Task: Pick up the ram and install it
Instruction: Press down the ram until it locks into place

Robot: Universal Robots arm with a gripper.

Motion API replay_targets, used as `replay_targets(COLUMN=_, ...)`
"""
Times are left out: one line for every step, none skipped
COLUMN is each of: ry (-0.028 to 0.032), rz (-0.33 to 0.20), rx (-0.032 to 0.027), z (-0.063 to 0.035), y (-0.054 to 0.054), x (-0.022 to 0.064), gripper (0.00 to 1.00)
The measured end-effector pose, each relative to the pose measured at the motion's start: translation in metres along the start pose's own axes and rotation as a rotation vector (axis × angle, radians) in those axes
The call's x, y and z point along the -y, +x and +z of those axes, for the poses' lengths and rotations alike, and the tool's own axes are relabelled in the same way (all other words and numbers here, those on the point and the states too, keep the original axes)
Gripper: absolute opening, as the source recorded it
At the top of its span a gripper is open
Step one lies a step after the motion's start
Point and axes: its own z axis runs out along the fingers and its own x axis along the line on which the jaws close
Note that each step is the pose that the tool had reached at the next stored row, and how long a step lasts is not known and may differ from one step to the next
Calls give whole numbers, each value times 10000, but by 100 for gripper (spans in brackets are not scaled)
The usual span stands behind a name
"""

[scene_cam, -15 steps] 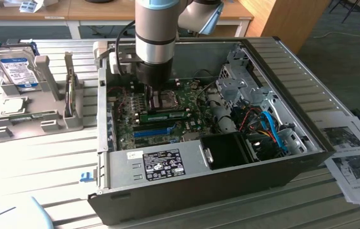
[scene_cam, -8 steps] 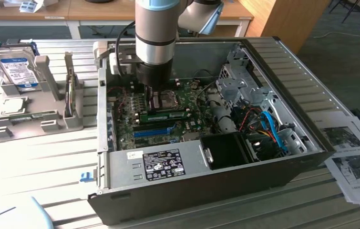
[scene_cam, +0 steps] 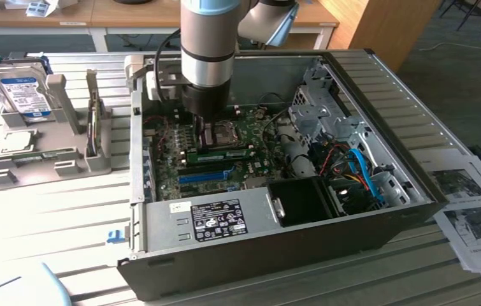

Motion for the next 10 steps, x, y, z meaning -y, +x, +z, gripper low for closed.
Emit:
replay_targets(ry=-1, rz=1, rx=1, z=3, y=0, x=0, gripper=9)
replay_targets(ry=0, rz=0, rx=2, z=6, y=0, x=0, gripper=9)
replay_targets(ry=1, rz=0, rx=2, z=9, y=0, x=0, gripper=9)
replay_targets(ry=0, rz=0, rx=0, z=11, y=0, x=0, gripper=9)
replay_targets(ry=-1, rz=0, rx=0, z=12, y=0, x=0, gripper=9)
replay_targets(ry=0, rz=1, rx=0, z=12, y=0, x=0, gripper=9)
replay_targets(ry=0, rz=0, rx=1, z=13, y=0, x=0, gripper=9)
replay_targets(ry=1, rz=0, rx=2, z=13, y=0, x=1, gripper=9)
replay_targets(ry=0, rz=0, rx=2, z=13, y=0, x=0, gripper=9)
replay_targets(ry=1, rz=0, rx=2, z=13, y=0, x=0, gripper=9)
